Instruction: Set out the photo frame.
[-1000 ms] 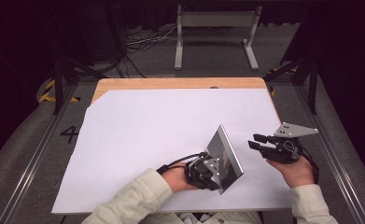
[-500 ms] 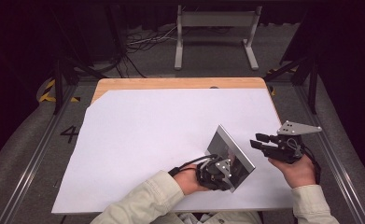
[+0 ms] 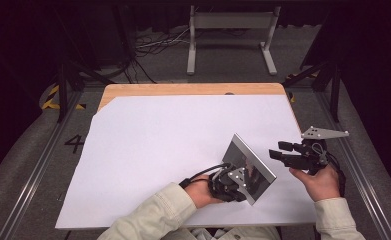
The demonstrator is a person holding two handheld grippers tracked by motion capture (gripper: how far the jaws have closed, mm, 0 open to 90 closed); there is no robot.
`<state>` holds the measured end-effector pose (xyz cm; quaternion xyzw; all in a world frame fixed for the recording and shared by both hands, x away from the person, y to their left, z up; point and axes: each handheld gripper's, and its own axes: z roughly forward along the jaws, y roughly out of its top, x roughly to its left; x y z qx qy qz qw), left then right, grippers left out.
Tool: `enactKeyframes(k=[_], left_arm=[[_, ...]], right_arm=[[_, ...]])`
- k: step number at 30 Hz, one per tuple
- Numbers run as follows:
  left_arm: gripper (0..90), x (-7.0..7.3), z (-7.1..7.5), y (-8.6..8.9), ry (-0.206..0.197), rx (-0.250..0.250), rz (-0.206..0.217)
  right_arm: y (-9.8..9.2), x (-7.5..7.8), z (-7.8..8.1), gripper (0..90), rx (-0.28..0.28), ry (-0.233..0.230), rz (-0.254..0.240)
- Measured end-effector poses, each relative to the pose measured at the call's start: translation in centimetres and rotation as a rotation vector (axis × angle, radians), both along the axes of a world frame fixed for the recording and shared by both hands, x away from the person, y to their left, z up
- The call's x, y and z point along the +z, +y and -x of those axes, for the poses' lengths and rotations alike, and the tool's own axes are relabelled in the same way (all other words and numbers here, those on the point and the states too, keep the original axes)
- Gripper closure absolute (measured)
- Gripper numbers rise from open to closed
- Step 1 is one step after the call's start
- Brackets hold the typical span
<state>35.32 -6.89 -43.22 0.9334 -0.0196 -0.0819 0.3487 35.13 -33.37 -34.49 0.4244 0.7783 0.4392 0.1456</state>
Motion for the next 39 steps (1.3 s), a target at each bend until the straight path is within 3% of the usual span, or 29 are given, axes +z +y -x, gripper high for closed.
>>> enactKeyframes(k=[5, 14, 17, 18, 21, 23, 35, 39], left_arm=[[89.6, 0.2, -0.5, 2.2, -0.002, 0.031, 0.006], [88.7, 0.8, -0.7, 4.9, -0.035, 0.077, 0.029], [88.3, 1.2, -0.7, 5.7, -0.040, 0.098, 0.042], [88.2, 1.2, -0.8, 6.0, -0.044, 0.102, 0.043], [88.2, 1.4, -0.8, 7.1, -0.046, 0.124, 0.050], [88.2, 1.4, -0.9, 7.8, -0.047, 0.143, 0.050], [85.6, 1.1, -1.6, 12.2, -0.048, 0.253, 0.067], [85.1, 1.2, -2.0, 13.5, -0.037, 0.287, 0.081]], right_arm=[[0.2, 0.4, 0.1, 33.1, -0.009, -0.010, -0.005], [0.4, 1.0, 0.3, 29.0, 0.008, -0.030, -0.007], [0.4, 1.3, 0.2, 26.7, 0.020, -0.045, -0.001], [0.4, 1.3, 0.2, 23.9, 0.041, -0.071, 0.009], [0.8, 1.8, 0.2, 25.4, 0.074, -0.091, 0.043], [1.1, 2.1, 0.0, 24.4, 0.091, -0.076, 0.049], [1.6, 3.3, 0.3, 24.0, 0.055, -0.136, 0.071], [1.5, 3.7, 0.5, 24.3, 0.054, -0.133, 0.050]])
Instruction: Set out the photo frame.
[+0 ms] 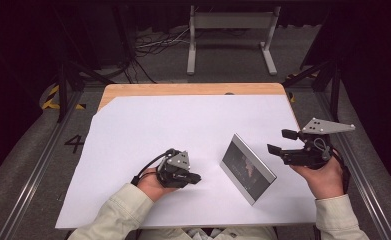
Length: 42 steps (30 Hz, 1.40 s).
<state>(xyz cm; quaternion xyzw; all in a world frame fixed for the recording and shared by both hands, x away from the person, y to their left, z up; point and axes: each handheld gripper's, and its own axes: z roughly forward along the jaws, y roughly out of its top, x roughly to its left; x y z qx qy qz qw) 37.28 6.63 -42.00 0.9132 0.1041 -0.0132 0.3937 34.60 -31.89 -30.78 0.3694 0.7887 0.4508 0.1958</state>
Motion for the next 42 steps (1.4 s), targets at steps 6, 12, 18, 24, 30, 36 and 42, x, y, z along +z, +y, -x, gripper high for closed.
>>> enactKeyframes(k=[6, 12, 18, 24, 30, 36, 42], left_arm=[[84.8, -0.1, -0.3, 1.1, -0.002, 0.023, 0.007], [84.6, -0.3, -0.6, 1.7, 0.005, 0.046, 0.010], [83.9, -0.3, -0.8, 1.8, 0.004, 0.055, 0.006], [82.3, -0.4, -0.9, 2.1, 0.008, 0.061, 0.017], [81.8, -0.5, -0.9, 2.1, 0.007, 0.062, 0.010], [81.6, -0.5, -0.9, 2.0, 0.003, 0.064, 0.009], [81.1, -0.6, -0.9, 2.0, 0.009, 0.063, 0.007]], right_arm=[[0.1, 0.6, 0.2, 25.6, 0.052, 0.001, -0.004], [0.3, 1.0, 0.1, 28.5, 0.114, 0.049, 0.005], [1.0, 1.6, 0.2, 29.4, 0.172, 0.063, 0.036], [1.5, 2.1, 0.4, 27.3, 0.177, 0.068, 0.023], [2.0, 2.1, 0.7, 24.4, 0.168, 0.074, 0.012], [3.0, 1.6, 1.1, 25.7, 0.194, 0.092, 0.031], [3.4, 1.1, 1.4, 27.2, 0.199, 0.107, 0.021]])
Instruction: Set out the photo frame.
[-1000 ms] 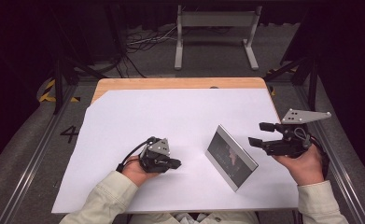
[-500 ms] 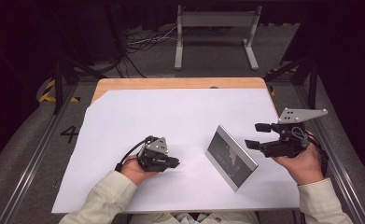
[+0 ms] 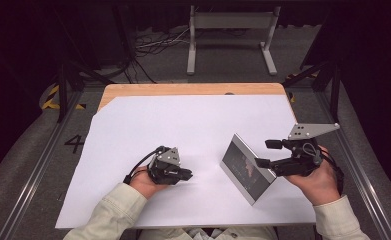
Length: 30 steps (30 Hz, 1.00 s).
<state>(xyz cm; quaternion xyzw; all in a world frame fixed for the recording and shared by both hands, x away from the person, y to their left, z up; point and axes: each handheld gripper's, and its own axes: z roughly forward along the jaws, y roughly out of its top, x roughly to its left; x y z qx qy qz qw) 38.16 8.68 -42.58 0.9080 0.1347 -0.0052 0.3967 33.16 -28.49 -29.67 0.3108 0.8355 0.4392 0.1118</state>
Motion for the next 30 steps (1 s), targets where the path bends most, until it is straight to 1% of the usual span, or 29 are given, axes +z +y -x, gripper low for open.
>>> enactKeyframes(k=[9, 18, 26, 30], left_arm=[[80.6, 0.0, 0.0, -0.1, -0.004, -0.005, -0.002], [80.5, -0.1, 0.1, -0.2, -0.003, -0.005, -0.002], [80.7, 0.0, 0.1, -0.2, -0.008, -0.008, -0.009], [80.7, 0.0, 0.0, -0.2, -0.007, -0.008, -0.009]], right_arm=[[0.4, -1.1, 0.4, 29.5, -0.005, 0.020, -0.004], [0.7, -2.2, 0.4, 32.7, -0.014, 0.045, 0.009], [1.3, -2.9, 0.3, 37.9, -0.015, 0.067, 0.035], [1.5, -3.1, 0.3, 42.2, -0.014, 0.079, 0.043]])
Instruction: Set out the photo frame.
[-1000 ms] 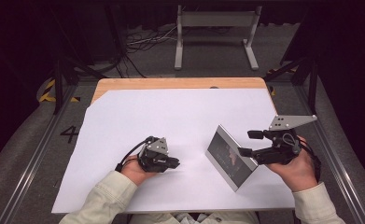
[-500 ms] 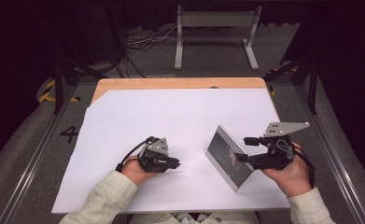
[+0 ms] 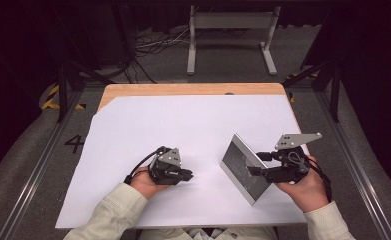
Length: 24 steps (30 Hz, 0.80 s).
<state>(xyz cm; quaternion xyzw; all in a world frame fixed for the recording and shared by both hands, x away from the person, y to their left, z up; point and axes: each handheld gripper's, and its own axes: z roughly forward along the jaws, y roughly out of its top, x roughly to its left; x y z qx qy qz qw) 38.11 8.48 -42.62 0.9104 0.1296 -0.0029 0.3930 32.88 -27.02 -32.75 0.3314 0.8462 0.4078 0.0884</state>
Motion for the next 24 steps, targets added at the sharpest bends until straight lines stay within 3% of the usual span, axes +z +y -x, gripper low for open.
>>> enactKeyframes(k=[15, 24], left_arm=[[80.2, -0.04, 0.00, -0.03, 0.008, -0.004, 0.002], [80.3, -0.05, 0.02, -0.06, 0.008, 0.001, 0.007]], right_arm=[[0.34, -0.18, 0.05, 58.1, -0.027, 0.022, 0.036], [0.57, 0.08, 0.31, 68.1, -0.037, 0.011, 0.059]])
